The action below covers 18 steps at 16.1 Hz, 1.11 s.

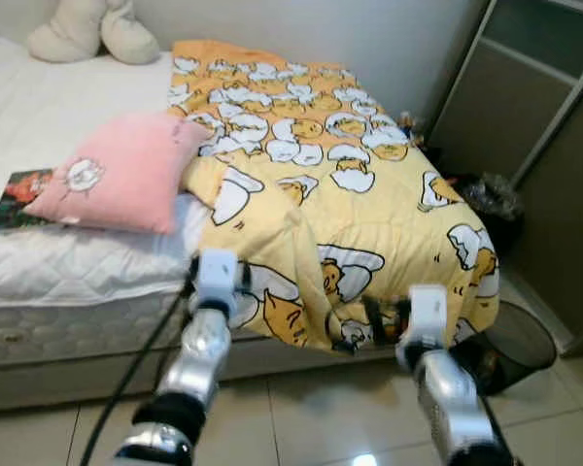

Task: Clean up the room

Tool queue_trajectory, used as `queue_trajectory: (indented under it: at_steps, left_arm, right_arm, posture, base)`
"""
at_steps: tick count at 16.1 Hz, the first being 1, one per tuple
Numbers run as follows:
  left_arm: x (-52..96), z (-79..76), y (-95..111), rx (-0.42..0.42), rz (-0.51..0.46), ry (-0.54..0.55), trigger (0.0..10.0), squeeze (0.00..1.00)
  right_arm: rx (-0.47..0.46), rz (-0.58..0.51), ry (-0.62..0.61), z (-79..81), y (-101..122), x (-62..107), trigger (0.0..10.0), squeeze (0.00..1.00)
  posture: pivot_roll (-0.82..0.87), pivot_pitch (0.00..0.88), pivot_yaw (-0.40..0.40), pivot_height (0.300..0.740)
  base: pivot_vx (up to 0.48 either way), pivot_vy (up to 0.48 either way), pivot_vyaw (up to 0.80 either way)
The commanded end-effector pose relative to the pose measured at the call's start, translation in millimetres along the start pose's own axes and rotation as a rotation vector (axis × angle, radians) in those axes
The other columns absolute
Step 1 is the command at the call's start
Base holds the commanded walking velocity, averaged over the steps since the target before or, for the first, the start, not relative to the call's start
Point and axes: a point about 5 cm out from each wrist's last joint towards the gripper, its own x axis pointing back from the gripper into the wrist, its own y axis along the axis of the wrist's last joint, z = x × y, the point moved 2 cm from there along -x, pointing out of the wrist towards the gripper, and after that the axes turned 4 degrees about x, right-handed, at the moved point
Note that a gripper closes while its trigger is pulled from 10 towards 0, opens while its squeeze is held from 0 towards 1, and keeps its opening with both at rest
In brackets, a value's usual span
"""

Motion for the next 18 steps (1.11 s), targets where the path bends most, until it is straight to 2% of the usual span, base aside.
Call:
queue_trajectory:
  at_steps: [1,2,3,4,5,6,7,8,12,15,18]
  left_arm:
    - [-0.1,-10.7,-1.2,-0.032,0.009,-0.056,10.0,0.0]
    - [1.7,-23.6,-15.2,-0.078,0.097,-0.129,10.0,0.0]
    - [12.7,-41.5,-44.1,-0.168,0.271,-0.234,10.0,0.0]
    - [26.1,-46.6,-69.0,-0.212,0.414,-0.263,10.0,0.0]
    - [32.9,-47.3,-79.8,-0.201,0.478,-0.261,10.0,0.0]
    - [52.1,-55.1,-102.5,-0.186,0.606,-0.306,10.0,0.0]
    - [69.6,-61.2,-119.7,-0.25,0.679,-0.374,10.0,0.0]
    - [77.0,-60.6,-127.4,-0.259,0.718,-0.381,10.0,0.0]
    - [70.5,-51.5,-124.2,-0.277,0.705,-0.351,10.0,0.0]
    - [68.7,-51.7,-122.3,-0.277,0.696,-0.357,10.0,0.0]
    - [67.4,-53.8,-120.3,-0.272,0.681,-0.356,10.0,0.0]
  right_arm:
    - [-0.008,0.04,-0.036,-7.7,-9.3,2.7,10.0,0.0]
    - [-0.04,0.168,-0.05,-8.3,-33.7,7.4,10.0,0.0]
    - [-0.091,0.358,-0.067,-7.8,-65.5,18.5,10.0,0.0]
    - [-0.111,0.485,-0.089,-8.8,-85.5,29.8,10.0,0.0]
    - [-0.112,0.527,-0.108,-10.4,-92.2,34.5,10.0,0.0]
    - [-0.116,0.605,-0.142,-14.0,-104.4,44.4,10.0,0.0]
    - [-0.087,0.657,-0.138,-14.4,-112.6,51.7,10.0,0.0]
    - [-0.052,0.675,-0.124,-14.1,-115.7,54.6,10.0,0.0]
    - [-0.097,0.7,-0.141,-16.6,-120.6,59.7,10.0,0.0]
    - [-0.112,0.727,-0.137,-14.7,-126.8,65.8,10.0,0.0]
    - [-0.177,0.754,-0.116,-8.3,-131.8,70.1,10.0,0.0]
  posture:
    - [0.05,0.0,-0.117,0.74]
    - [0.03,0.0,-0.12,0.74]
    - [0.02,0.0,-0.126,0.74]
    - [0.02,0.0,-0.132,0.74]
    - [0.0,0.0,-0.132,0.74]
    - [-0.02,0.0,-0.122,0.74]
    - [-0.03,0.0,-0.113,0.74]
    - [-0.04,0.0,-0.107,0.74]
    - [-0.04,0.0,-0.098,0.74]
    - [-0.03,0.0,-0.095,0.74]
    - [-0.04,0.0,-0.093,0.74]
  base:
    - [0.0,0.0,0.0]
    - [0.0,0.0,0.0]
    - [0.0,0.0,0.0]
    - [0.0,0.0,0.0]
    - [0.0,0.0,0.0]
    - [0.0,0.0,0.0]
    - [0.0,0.0,0.0]
    - [0.0,0.0,0.0]
    - [0.0,0.0,0.0]
    - [0.0,0.0,0.0]
    - [0.0,0.0,0.0]
